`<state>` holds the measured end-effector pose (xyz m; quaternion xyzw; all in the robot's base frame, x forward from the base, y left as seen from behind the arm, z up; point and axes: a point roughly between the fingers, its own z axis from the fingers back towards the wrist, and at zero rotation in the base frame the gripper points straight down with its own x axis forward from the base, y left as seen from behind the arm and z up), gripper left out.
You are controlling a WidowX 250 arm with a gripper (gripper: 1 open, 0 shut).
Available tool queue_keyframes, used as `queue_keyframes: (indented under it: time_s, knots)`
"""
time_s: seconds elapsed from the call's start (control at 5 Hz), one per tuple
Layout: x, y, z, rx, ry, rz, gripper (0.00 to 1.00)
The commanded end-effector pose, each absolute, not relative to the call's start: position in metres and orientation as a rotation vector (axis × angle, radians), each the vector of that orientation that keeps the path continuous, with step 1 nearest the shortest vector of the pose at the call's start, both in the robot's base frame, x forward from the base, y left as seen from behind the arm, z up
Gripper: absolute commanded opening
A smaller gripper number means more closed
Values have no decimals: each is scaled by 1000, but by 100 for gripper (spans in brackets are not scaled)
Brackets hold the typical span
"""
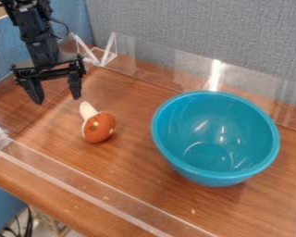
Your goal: Remove the mushroom from inside the blue bowl and put it on the table
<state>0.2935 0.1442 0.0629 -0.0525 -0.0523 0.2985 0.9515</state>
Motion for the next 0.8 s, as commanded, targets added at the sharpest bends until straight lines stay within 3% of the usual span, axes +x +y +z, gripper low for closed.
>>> queue_keyframes:
  time_s: [0.0,0.2,0.6]
  knots:
    - [297,126,89,-99,-175,602,100]
    - [296,109,95,-111,-179,602,100]
    - [301,118,73,-108,-174,549,100]
